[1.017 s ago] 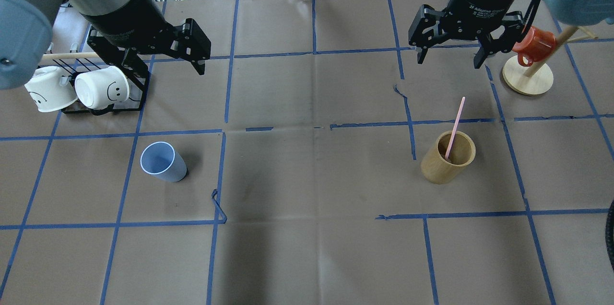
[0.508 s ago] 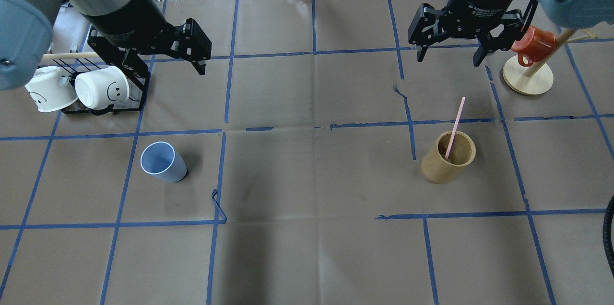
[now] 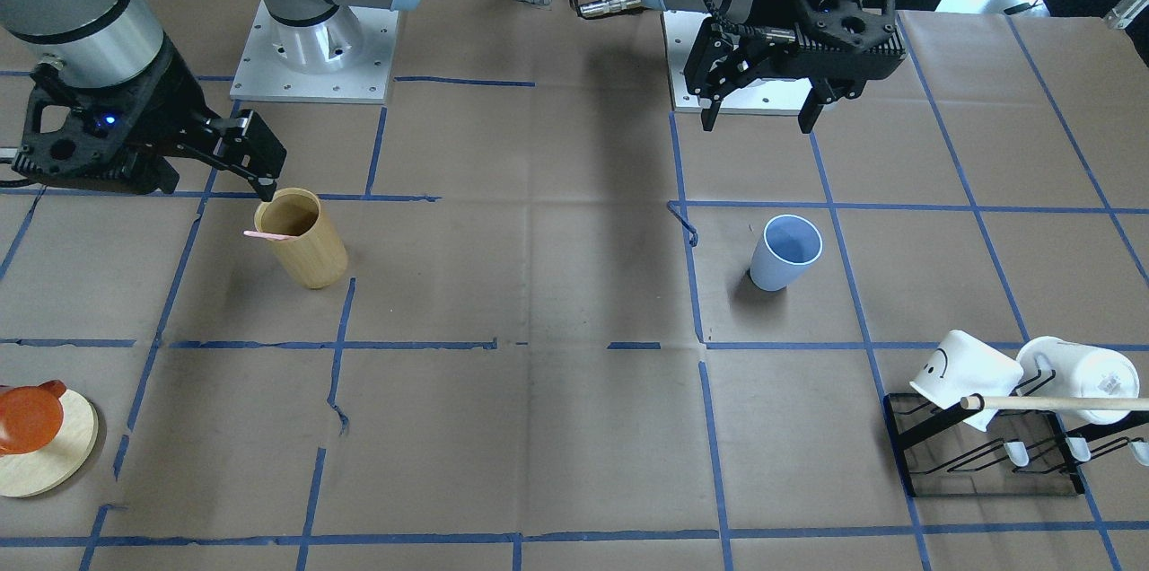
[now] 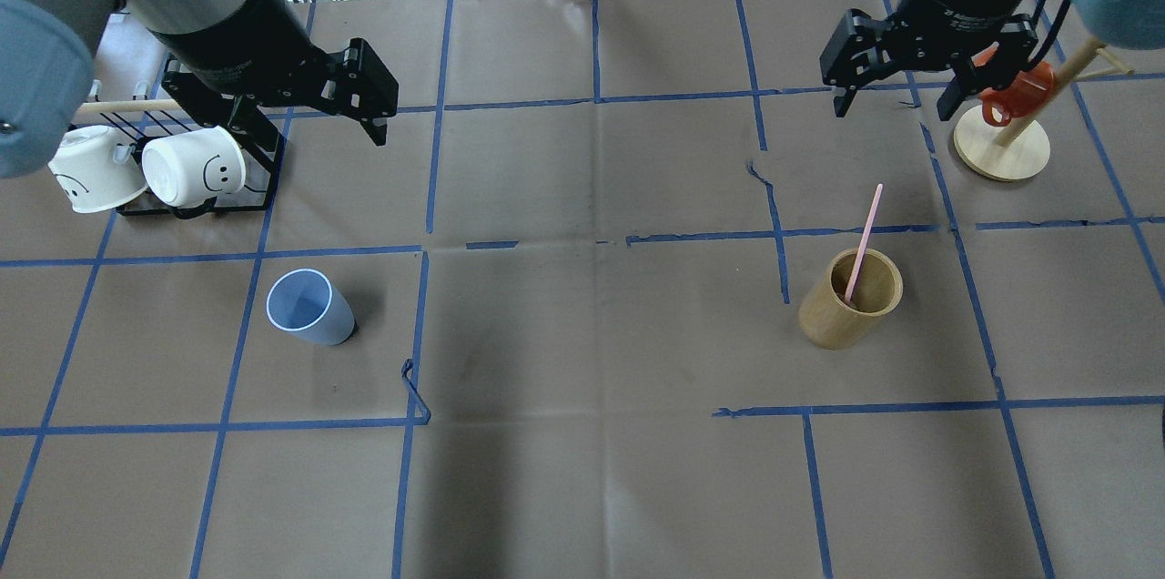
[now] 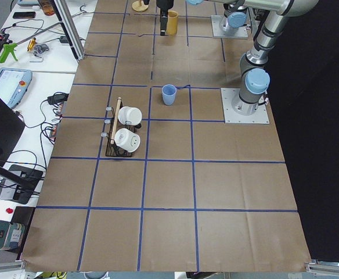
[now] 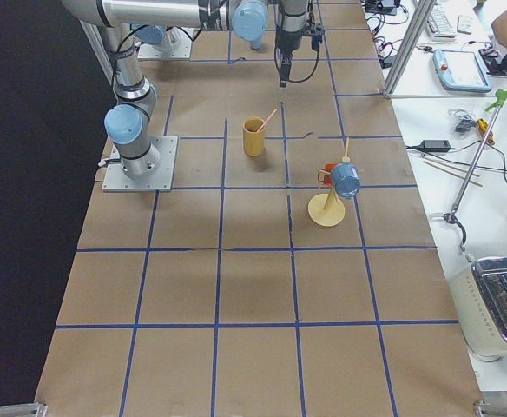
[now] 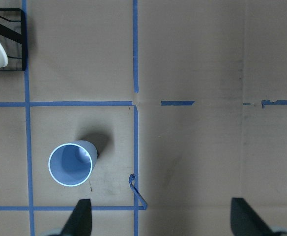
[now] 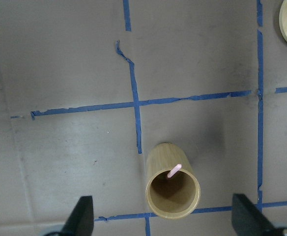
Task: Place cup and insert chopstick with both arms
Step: 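Lower left gripper onto blue cup while right gripper descends to chopstick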
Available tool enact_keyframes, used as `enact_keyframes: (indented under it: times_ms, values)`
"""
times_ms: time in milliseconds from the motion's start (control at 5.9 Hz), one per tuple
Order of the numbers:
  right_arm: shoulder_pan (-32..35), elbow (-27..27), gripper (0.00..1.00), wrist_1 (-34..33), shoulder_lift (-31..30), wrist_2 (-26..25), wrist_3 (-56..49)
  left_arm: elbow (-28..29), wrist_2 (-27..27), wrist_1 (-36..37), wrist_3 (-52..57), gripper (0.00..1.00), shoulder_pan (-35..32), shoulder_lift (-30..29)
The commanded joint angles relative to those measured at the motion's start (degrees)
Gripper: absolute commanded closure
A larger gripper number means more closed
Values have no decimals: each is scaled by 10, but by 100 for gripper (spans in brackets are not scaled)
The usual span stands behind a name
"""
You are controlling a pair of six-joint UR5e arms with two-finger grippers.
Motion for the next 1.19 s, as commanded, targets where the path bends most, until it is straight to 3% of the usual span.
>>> enact_keyframes:
  times_ms: [0, 508, 678, 847, 1017]
  values:
    - [-17, 61, 0, -89, -3, 4, 7, -23, -1, 4, 12, 2, 7, -7]
    - [-16, 177, 0, -194, 8, 5, 11, -145, 5, 59, 71, 2, 79, -28]
    - [-16, 190, 0, -226, 8, 0, 8, -208, 6, 134, 89, 3, 90, -38]
    - [-16, 190, 14, -224, 6, -1, 7, -262, 6, 215, 99, 3, 95, -47]
    - [-15, 193, 36, -220, 1, 2, 5, -283, 8, 248, 106, 7, 96, -63]
